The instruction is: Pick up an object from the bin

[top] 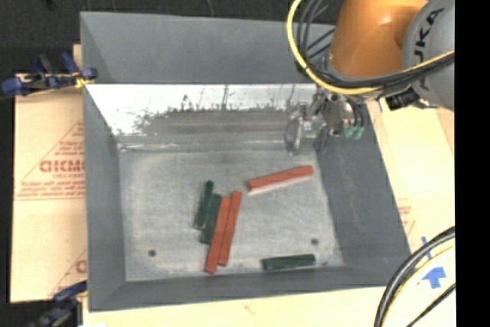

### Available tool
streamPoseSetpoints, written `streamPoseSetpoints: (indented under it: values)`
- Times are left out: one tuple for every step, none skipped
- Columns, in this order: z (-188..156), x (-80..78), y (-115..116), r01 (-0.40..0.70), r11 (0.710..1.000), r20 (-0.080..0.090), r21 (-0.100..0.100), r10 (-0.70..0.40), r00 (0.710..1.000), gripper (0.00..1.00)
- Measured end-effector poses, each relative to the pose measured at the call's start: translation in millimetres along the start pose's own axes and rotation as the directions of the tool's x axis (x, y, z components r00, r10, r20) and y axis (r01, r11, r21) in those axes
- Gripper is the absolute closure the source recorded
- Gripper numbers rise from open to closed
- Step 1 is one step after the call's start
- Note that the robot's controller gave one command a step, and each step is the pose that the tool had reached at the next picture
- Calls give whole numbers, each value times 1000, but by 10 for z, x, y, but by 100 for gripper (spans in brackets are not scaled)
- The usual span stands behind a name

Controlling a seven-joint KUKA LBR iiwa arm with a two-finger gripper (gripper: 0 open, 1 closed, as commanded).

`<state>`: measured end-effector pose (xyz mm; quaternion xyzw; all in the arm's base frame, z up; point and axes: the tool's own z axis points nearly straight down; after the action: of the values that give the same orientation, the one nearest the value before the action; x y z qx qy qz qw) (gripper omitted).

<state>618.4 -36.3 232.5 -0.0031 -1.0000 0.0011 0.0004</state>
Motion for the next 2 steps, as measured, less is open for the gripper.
streamPoseSetpoints:
  values:
    - [-688, 16, -147, -21, 1000, 4, -3, 21, 1000, 100]
    - [603, 18, 9, 215, 977, 10, 2, -215, 977, 0]
